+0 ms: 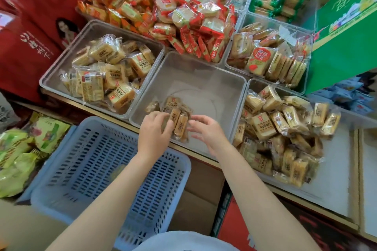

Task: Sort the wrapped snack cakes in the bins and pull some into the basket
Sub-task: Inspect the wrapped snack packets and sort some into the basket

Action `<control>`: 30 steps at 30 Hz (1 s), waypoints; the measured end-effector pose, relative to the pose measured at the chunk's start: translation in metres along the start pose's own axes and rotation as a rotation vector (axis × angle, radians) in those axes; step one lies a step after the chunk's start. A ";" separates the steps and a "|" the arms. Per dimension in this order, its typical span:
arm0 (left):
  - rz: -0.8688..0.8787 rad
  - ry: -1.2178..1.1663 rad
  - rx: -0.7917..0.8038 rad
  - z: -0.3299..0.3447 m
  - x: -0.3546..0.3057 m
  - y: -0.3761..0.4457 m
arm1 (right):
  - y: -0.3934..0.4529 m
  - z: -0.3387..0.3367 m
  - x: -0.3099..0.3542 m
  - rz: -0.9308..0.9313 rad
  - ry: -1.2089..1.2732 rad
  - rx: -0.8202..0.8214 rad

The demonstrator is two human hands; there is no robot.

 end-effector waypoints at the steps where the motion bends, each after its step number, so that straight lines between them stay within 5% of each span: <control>1: 0.067 0.015 -0.006 0.006 -0.012 -0.005 | -0.006 -0.010 0.004 -0.037 0.015 -0.022; 5: 0.319 0.060 0.094 0.055 -0.068 -0.032 | -0.035 -0.074 0.010 -0.162 0.081 -0.267; 9: 0.281 0.247 0.402 0.097 -0.106 -0.057 | -0.055 -0.138 -0.014 -0.090 0.064 -0.439; 17: 0.231 0.522 0.471 0.109 -0.111 -0.057 | -0.043 -0.167 -0.060 0.078 -0.248 -0.408; 30: 0.216 0.542 0.477 0.111 -0.111 -0.057 | -0.028 -0.166 -0.071 0.230 -0.081 -0.357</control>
Point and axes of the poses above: each hand's wrist, its own y-axis towards the middle knuckle, its own z-axis out of the palm, x = y × z, the point moved 3 cm from there along y, towards the middle knuckle
